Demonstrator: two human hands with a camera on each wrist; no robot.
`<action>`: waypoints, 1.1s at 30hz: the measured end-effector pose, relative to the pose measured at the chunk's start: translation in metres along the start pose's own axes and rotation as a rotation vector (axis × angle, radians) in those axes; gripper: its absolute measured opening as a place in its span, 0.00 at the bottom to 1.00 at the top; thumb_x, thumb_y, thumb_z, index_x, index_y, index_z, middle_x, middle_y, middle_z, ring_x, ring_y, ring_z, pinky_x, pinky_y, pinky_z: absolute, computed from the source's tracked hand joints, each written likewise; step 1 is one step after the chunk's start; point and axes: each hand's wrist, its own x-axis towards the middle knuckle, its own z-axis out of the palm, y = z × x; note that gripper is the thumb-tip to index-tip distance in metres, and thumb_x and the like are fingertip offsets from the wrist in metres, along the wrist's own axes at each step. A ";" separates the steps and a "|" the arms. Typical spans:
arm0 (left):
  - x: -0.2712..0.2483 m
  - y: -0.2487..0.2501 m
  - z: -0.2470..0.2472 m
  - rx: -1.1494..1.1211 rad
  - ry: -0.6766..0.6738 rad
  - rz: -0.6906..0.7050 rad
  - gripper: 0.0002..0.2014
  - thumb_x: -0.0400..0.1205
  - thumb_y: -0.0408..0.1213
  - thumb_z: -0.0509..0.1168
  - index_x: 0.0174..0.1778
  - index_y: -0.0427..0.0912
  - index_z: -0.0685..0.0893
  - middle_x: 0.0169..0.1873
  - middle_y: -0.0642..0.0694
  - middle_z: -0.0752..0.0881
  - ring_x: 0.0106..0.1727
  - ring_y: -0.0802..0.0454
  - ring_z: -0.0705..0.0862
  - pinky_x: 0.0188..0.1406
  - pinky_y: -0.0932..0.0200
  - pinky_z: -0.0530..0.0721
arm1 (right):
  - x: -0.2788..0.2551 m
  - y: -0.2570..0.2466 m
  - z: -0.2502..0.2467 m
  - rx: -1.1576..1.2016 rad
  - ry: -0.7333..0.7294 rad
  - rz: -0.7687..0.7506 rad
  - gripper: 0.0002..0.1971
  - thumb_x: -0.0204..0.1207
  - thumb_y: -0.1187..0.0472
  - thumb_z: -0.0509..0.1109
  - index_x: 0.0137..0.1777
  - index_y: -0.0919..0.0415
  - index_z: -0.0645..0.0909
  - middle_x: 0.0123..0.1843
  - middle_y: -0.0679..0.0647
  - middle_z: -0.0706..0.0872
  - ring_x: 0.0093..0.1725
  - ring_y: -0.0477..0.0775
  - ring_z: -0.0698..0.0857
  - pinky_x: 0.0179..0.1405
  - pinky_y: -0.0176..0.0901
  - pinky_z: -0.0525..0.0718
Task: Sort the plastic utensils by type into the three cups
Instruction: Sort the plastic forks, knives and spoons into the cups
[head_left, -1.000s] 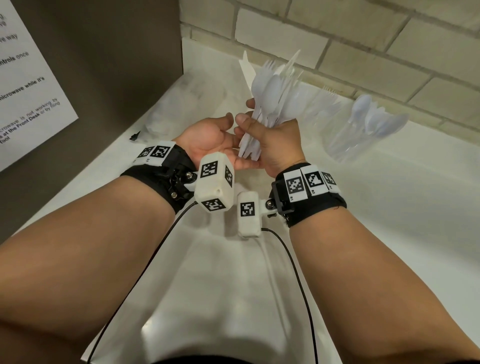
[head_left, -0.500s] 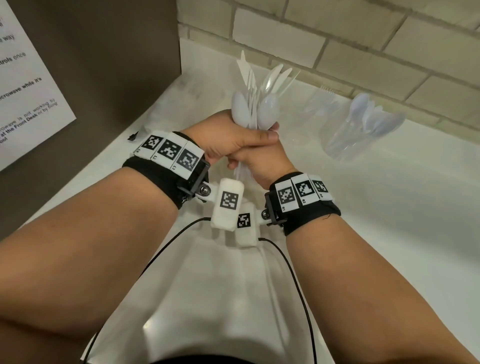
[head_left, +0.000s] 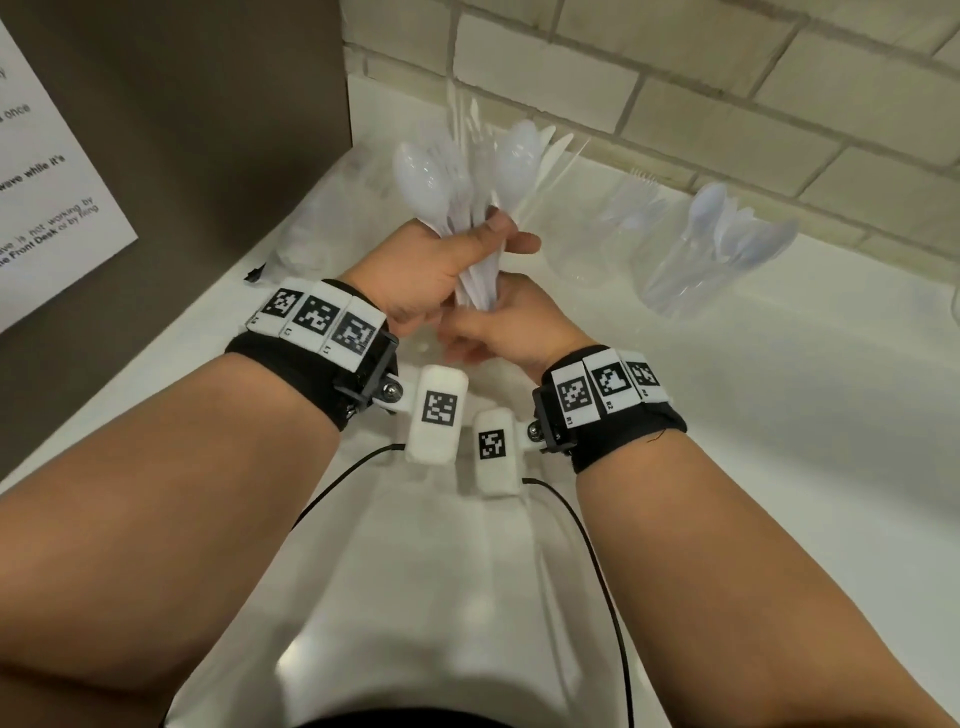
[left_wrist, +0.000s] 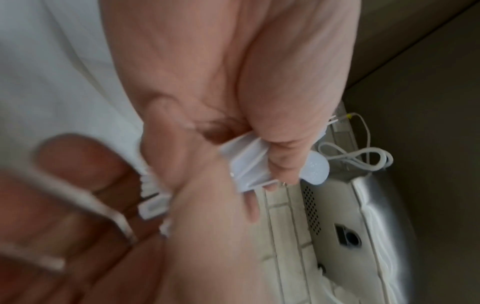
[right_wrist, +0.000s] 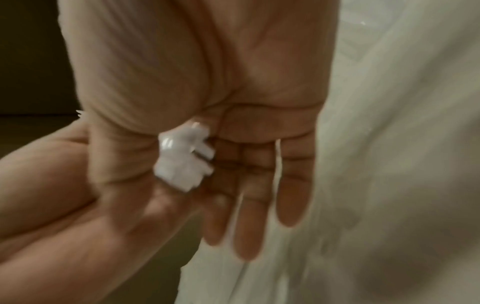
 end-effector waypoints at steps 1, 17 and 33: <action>0.000 0.001 -0.005 -0.066 0.013 0.014 0.07 0.85 0.40 0.62 0.49 0.42 0.83 0.48 0.44 0.91 0.58 0.46 0.87 0.62 0.45 0.82 | 0.000 0.001 -0.006 -0.100 -0.013 0.029 0.13 0.71 0.56 0.77 0.51 0.61 0.82 0.42 0.57 0.89 0.38 0.53 0.90 0.39 0.44 0.88; -0.008 -0.031 -0.025 -0.149 -0.439 -0.222 0.25 0.66 0.47 0.81 0.56 0.42 0.83 0.33 0.48 0.79 0.36 0.51 0.82 0.43 0.49 0.84 | -0.001 -0.042 -0.042 0.204 0.117 -0.280 0.08 0.78 0.58 0.70 0.53 0.59 0.86 0.51 0.56 0.88 0.50 0.52 0.86 0.54 0.46 0.82; -0.011 -0.030 -0.029 -0.066 -0.402 -0.249 0.12 0.76 0.38 0.73 0.54 0.44 0.84 0.31 0.48 0.79 0.33 0.50 0.80 0.34 0.54 0.84 | -0.002 -0.053 -0.043 0.126 0.336 -0.350 0.14 0.78 0.55 0.70 0.45 0.69 0.86 0.43 0.62 0.88 0.42 0.52 0.83 0.44 0.42 0.78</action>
